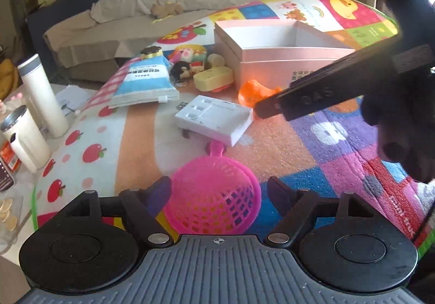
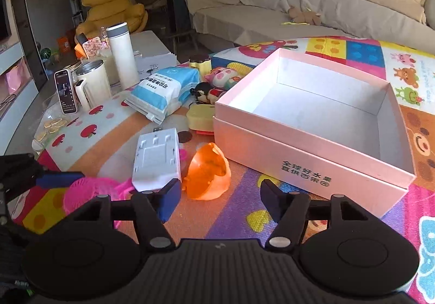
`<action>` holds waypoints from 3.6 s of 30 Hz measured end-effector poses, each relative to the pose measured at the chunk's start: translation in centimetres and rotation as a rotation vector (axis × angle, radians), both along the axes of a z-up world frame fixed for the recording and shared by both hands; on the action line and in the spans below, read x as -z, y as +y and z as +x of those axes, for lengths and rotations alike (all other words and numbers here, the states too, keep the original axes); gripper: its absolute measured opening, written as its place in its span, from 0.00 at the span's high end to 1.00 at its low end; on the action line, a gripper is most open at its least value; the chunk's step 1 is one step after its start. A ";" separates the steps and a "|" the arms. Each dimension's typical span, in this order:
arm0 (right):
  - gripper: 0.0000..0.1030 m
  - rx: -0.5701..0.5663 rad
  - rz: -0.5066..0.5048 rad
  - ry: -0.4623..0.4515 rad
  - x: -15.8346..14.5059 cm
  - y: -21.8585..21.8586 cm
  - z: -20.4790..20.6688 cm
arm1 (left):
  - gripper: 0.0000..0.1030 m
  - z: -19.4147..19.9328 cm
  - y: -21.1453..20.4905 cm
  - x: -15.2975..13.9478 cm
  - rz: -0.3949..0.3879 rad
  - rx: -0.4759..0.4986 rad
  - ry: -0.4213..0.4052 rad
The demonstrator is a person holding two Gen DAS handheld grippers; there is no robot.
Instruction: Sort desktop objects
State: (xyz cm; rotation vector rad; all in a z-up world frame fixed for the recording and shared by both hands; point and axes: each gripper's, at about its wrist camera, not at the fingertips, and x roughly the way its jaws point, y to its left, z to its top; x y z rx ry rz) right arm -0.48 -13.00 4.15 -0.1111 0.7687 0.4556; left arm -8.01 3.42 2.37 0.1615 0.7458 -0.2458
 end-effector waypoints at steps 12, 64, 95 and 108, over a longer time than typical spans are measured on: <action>0.59 -0.016 -0.088 0.013 0.8 1.6 1.4 | 0.23 2.5 0.0 -0.1 -0.072 -0.011 0.014; 0.25 0.040 0.004 -0.061 -2.6 -5.7 0.1 | 0.03 5.2 2.0 -2.0 0.013 -0.123 -0.179; 0.28 0.049 -0.092 -0.008 2.3 -7.4 -3.4 | 0.00 14.5 -5.1 1.7 0.077 0.221 -0.135; 0.08 0.090 -0.066 -0.035 3.2 -6.9 -3.0 | 0.13 11.2 -2.5 1.1 -0.008 0.301 -0.059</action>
